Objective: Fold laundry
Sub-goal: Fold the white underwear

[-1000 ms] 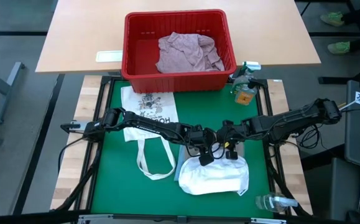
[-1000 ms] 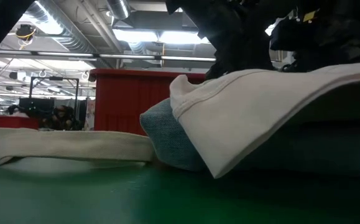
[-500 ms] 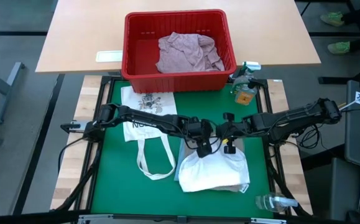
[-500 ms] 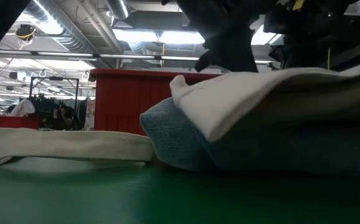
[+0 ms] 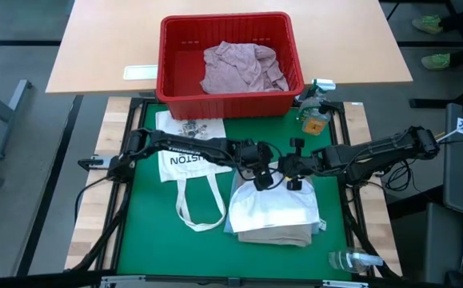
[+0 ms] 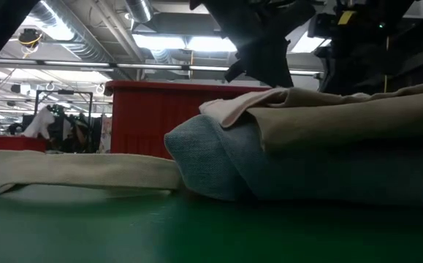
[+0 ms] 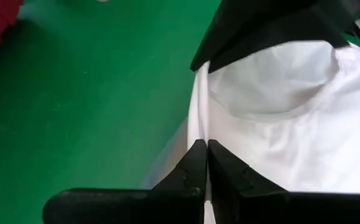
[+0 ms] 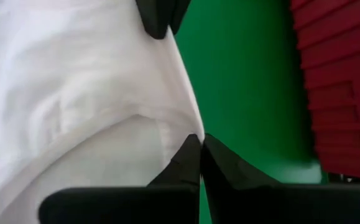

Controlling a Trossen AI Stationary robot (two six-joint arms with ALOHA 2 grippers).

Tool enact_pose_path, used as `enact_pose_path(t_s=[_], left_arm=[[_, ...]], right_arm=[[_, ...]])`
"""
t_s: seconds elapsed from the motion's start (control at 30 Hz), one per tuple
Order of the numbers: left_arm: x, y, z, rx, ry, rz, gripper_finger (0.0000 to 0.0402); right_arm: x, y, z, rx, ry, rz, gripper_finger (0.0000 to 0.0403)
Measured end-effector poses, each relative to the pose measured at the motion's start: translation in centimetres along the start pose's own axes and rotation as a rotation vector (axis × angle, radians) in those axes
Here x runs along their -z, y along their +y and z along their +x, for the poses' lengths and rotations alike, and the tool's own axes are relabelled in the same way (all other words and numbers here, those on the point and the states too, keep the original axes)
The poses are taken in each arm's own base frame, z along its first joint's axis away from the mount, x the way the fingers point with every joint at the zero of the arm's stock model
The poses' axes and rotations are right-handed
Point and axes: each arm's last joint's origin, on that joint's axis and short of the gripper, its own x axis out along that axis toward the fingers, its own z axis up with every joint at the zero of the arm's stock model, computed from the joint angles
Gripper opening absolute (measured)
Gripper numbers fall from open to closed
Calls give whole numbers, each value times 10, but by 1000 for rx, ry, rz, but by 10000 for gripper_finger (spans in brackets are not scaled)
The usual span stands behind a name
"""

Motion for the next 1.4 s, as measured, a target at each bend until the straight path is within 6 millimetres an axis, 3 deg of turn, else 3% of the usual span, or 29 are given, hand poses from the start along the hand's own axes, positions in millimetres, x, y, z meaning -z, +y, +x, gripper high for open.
enact_pose_path(t_s=[0.23,0.47,0.67,1.0,1.2,1.4], left_arm=[[7,-17,-4,14,-2,29,2],[16,-43,-11,67,-15,67,2],[28,-71,-20,124,-25,109,2],[48,-113,-34,215,-67,159,2],[55,-128,-40,237,-102,169,2],[66,-139,-31,249,-96,184,2]], right_arm=[[-4,-1,-7,-85,-8,2,6],[-15,2,-22,-378,-27,60,4],[-12,28,-35,-519,1,47,3],[-5,70,-61,-579,-20,23,4],[-3,88,-64,-596,-15,15,4],[-1,104,-63,-613,5,-36,5]])
